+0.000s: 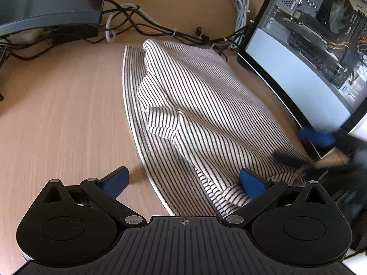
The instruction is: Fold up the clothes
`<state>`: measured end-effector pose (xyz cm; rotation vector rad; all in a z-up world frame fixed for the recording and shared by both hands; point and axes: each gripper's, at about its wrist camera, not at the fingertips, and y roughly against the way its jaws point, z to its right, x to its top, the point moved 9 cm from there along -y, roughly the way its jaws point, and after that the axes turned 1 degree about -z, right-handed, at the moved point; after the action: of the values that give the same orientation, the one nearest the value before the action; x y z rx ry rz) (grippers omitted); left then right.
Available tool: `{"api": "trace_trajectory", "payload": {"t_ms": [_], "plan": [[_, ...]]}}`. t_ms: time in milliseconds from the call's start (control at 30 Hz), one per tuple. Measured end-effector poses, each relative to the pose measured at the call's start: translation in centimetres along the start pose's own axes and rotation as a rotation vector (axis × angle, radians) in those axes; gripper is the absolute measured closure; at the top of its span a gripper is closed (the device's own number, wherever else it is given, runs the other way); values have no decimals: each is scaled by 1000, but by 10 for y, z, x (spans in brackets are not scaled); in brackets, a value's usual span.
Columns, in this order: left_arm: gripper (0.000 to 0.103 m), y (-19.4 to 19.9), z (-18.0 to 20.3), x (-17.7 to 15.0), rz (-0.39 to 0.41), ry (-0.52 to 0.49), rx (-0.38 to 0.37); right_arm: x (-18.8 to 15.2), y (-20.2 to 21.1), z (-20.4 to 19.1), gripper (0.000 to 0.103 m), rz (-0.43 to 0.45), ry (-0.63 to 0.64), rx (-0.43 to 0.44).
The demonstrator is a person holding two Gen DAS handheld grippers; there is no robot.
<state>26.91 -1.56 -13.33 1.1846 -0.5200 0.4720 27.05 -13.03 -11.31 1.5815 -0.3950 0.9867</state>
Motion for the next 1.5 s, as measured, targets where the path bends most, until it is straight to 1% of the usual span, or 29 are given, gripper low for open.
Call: {"api": "trace_trajectory", "payload": {"t_ms": [33,100,167,233,267,333,367,433,500,533,600,667,733,767,800,833,867,900,933,1000,1067,1133,1167,1200,1233,1300,1333,1400,1500], "plan": [[0,0,0,0,-1,-4,0,-8,-9,-8,19,-36,31,6],[0,0,0,0,-2,-10,-3,-13,-13,-16,16,-12,80,-39],[0,0,0,0,-4,-14,-9,-11,-13,-17,15,-19,101,-56],[0,1,-2,0,-22,1,-6,-7,-11,-15,15,-36,103,-49],[0,3,-4,1,-40,28,-4,-5,-8,-14,15,-37,102,-46],[0,7,-8,-1,-42,73,-28,3,5,-15,15,-10,80,-12],[0,8,-11,-3,-42,78,-28,6,11,-17,15,3,70,10],[0,9,-13,-4,-34,59,-10,3,10,-25,15,-15,66,41],[0,9,-14,-3,-34,48,5,-10,-3,-31,15,-60,83,32],[0,11,-16,-1,-30,57,9,-14,-8,-32,10,-70,80,20],[0,15,-19,2,-17,58,27,-14,-11,-31,8,-64,56,2],[0,20,-23,5,-6,52,57,-9,-7,-28,8,-72,51,12],[0,25,-29,8,7,38,99,0,1,-26,8,-41,61,10],[0,28,-32,9,13,32,120,6,6,-25,10,-20,69,8],[0,30,-34,10,18,25,142,12,9,-24,13,0,69,5],[0,31,-36,11,20,18,160,17,10,-23,21,18,62,1],[0,32,-36,11,19,8,176,21,9,-23,26,26,56,1],[0,33,-37,12,18,-2,192,22,5,-24,34,15,52,9],[0,34,-37,11,17,-13,203,17,-2,-28,37,-14,62,21],[0,36,-35,11,19,-44,223,3,-18,-37,37,-76,112,28],[0,38,-32,11,23,-74,226,0,-17,-43,36,-64,181,11],[0,40,-31,12,28,-85,220,7,-8,-46,35,-57,222,35],[0,41,-31,12,29,-87,216,11,1,-49,31,-42,245,69],[0,41,-31,12,29,-84,214,12,10,-54,21,-27,282,100],[0,40,-33,12,30,-78,213,11,18,-60,15,-19,329,125],[0,40,-35,12,31,-69,210,5,32,-73,15,-12,417,170],[0,40,-35,12,31,-68,209,-2,33,-80,15,-25,448,181],[0,41,-35,12,33,-67,205,-18,24,-89,15,-57,508,175],[0,44,-37,13,38,-78,196,-28,10,-93,14,-59,547,139]]}}
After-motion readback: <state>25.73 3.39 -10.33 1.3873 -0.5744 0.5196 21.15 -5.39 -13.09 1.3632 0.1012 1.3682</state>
